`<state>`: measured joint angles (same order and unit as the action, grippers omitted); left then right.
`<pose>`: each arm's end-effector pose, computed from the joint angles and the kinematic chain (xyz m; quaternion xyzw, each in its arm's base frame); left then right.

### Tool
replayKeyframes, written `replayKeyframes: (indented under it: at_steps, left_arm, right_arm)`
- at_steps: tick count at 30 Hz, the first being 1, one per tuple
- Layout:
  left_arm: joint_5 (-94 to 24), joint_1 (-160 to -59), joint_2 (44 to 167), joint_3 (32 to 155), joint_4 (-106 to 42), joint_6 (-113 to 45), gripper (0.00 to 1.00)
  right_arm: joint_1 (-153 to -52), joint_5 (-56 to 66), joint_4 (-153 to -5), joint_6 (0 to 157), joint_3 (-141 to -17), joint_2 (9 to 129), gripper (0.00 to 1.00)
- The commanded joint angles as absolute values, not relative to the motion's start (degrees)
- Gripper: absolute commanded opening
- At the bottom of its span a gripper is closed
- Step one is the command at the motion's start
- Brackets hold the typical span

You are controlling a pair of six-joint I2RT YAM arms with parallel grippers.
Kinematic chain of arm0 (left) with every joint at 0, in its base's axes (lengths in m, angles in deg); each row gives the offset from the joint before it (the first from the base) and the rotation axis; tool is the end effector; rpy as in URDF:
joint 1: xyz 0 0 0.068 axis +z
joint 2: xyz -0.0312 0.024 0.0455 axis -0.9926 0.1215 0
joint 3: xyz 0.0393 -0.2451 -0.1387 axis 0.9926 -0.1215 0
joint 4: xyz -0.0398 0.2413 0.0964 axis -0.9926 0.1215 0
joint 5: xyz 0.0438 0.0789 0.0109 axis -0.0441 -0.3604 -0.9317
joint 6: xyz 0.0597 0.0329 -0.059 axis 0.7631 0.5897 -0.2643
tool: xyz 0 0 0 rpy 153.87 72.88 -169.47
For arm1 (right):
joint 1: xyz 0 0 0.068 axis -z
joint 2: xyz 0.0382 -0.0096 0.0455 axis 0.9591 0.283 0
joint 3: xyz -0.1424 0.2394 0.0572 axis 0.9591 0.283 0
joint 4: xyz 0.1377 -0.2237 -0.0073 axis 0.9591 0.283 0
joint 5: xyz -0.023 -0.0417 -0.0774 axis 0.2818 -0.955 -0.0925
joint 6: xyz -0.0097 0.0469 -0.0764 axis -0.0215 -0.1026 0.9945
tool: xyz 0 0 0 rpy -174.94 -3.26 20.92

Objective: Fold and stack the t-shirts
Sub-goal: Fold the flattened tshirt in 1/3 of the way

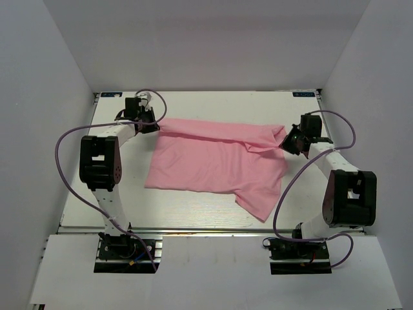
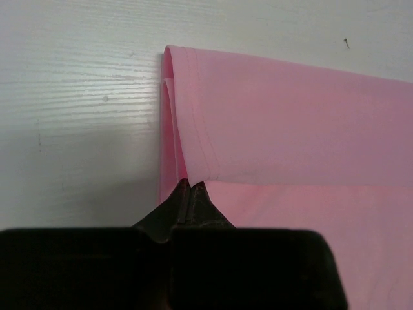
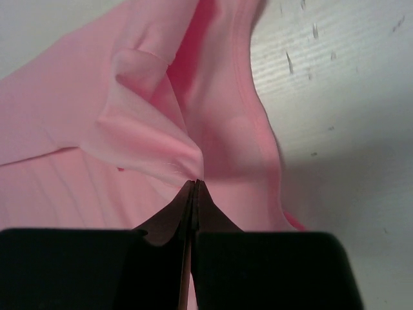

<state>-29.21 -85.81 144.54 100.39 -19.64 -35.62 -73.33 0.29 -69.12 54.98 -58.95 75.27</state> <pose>0.4739 -0.0427 0.1615 -0.0353 0.9200 -0.1636 0.3543 0.3619 0.0029 0.2065 0.2300 0.8857 0.1285 0.3824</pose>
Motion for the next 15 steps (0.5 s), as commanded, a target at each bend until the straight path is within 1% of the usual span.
replayKeyframes:
  at_steps: [1,8,14,15]
  left_arm:
    - [-28.4,-85.7,140.2,99.0,-19.7,-35.1,0.00]
    - [-28.4,-85.7,140.7,98.5,-17.7,-35.1,0.00]
    - [-30.1,-85.7,140.7,98.5,-15.9,-35.7,0.00]
    - [-30.1,-85.7,140.7,98.5,-15.9,-35.7,0.02]
  right_arm:
    - [-73.4,0.7,-67.6,52.2,-56.2,72.7,0.00]
    - [-73.5,0.3,-67.0,49.5,-51.1,72.2,0.00]
    - [-73.4,-0.5,-63.4,48.9,-51.8,74.1,0.00]
    - [-73.4,-0.4,-63.4,48.9,-51.8,74.6,0.07]
